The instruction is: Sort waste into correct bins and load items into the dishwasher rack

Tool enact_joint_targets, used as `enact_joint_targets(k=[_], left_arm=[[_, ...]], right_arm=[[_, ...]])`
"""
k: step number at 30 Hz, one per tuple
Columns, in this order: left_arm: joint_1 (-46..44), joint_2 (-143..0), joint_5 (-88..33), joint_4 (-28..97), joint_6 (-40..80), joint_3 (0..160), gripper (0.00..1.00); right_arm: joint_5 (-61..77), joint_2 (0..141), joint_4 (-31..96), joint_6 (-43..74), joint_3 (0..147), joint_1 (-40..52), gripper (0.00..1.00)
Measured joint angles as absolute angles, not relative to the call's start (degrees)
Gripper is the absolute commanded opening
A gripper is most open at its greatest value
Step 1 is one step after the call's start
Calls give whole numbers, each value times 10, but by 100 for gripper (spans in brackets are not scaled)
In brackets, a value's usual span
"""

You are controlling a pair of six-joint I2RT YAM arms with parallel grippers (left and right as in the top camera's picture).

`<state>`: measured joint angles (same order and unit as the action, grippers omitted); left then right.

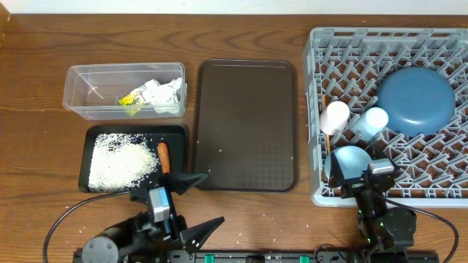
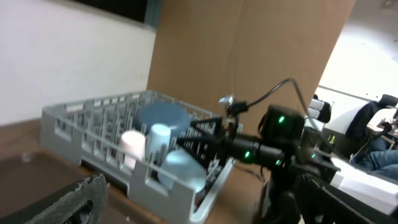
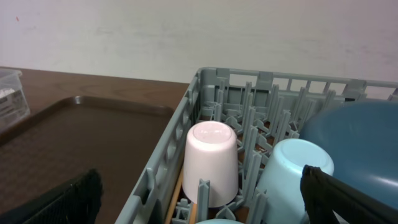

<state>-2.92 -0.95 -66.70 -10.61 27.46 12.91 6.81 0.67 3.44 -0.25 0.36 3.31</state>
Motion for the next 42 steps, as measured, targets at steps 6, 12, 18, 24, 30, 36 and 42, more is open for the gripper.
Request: enact_joint_targets(k=[6,12,18,24,30,36,42], left_arm=[[-31,-8,-622,-107,259,98,98],[-43,-8,-485,-108,219,86,98],[-79,-8,-309,-97,155,81,98],[-88,-7,-142,-13,120,76,98],[-88,-6,-38,18,109,36,98],[-88,-7,-17,24,94,15,98],[-80,-6,-13,24,65,15,98]], right_arm=[[68,7,34,-2,4,33,99],[68,7,34,-2,4,33,99],[68,7,34,-2,4,33,99],[68,7,34,-2,4,33,99],[68,7,34,-2,4,33,99],[68,7,34,-2,4,33,99],[68,7,34,-2,4,33,99]])
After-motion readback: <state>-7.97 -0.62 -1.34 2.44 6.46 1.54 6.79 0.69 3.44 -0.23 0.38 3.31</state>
